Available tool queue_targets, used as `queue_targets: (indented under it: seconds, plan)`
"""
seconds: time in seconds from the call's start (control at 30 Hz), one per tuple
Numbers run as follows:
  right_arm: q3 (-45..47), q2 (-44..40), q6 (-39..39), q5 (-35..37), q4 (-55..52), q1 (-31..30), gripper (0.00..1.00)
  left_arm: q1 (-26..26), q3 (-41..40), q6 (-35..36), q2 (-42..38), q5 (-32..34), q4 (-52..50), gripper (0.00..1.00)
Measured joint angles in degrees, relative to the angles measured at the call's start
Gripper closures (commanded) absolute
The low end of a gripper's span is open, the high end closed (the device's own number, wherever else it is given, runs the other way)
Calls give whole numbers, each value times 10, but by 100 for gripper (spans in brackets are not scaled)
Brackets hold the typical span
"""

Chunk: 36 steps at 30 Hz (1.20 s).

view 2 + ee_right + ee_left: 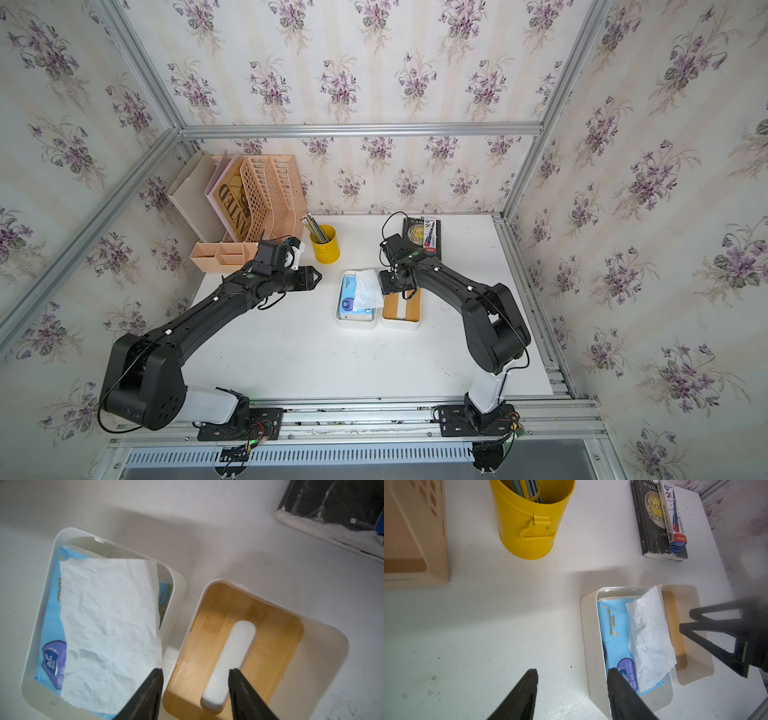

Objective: Put the tissue paper into the tissue box
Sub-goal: Pick up the box lid from the center of the board.

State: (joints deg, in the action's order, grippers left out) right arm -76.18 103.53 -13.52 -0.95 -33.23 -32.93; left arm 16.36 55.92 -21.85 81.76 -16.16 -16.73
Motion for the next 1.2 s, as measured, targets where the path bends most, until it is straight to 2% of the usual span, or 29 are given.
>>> queue_targets:
  seconds: [0.33, 0.8, 1.03, 1.1, 1.2]
  plan:
    - [-41, 51, 0, 3, 4, 1, 48, -6, -4, 0, 0, -7, 4, 42]
    - [-31, 72, 2, 24, -1, 1, 54, -9, -10, 0, -5, -10, 10, 42]
    - [2, 62, 2, 24, -2, -1, 56, -9, -10, 0, -19, -11, 15, 42]
    - [17, 56, 2, 24, -3, -3, 58, -9, -10, 0, -20, -11, 15, 42]
    - [37, 47, 2, 23, -2, -6, 67, -9, -11, 0, -23, -12, 15, 42]
